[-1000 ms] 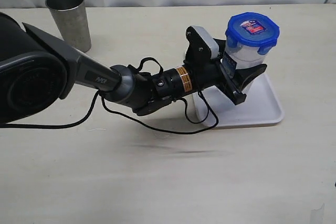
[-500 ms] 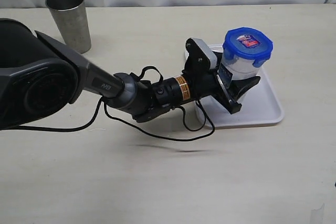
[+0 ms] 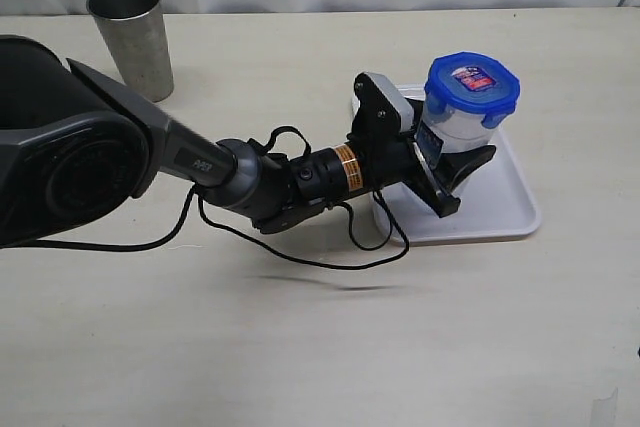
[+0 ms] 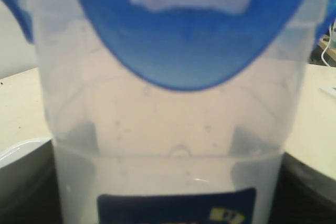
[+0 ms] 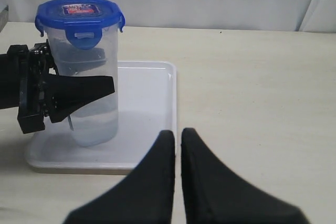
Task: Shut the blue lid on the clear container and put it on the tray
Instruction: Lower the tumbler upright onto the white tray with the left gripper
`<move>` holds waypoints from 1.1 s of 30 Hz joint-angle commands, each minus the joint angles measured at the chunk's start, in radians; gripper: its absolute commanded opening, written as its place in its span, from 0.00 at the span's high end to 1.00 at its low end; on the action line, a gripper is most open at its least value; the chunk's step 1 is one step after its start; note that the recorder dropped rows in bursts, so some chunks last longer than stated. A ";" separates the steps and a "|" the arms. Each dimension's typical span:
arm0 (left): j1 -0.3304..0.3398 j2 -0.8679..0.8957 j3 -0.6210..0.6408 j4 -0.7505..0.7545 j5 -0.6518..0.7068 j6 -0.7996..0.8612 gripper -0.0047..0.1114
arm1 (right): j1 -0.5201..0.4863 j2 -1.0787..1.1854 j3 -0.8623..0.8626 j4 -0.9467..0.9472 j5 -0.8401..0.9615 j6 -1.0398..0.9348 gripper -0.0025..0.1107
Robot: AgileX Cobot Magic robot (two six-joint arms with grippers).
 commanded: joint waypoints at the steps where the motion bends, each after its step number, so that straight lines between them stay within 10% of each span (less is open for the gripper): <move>1: 0.004 -0.011 -0.006 -0.017 -0.027 -0.003 0.88 | -0.004 -0.004 0.002 -0.001 -0.003 0.001 0.94; 12: 0.005 -0.011 -0.006 -0.018 0.029 0.003 0.28 | -0.004 -0.004 0.002 -0.001 -0.003 0.001 0.94; 33: 0.062 -0.046 -0.001 0.210 0.227 -0.041 0.26 | -0.004 -0.004 0.002 -0.001 -0.003 0.001 0.94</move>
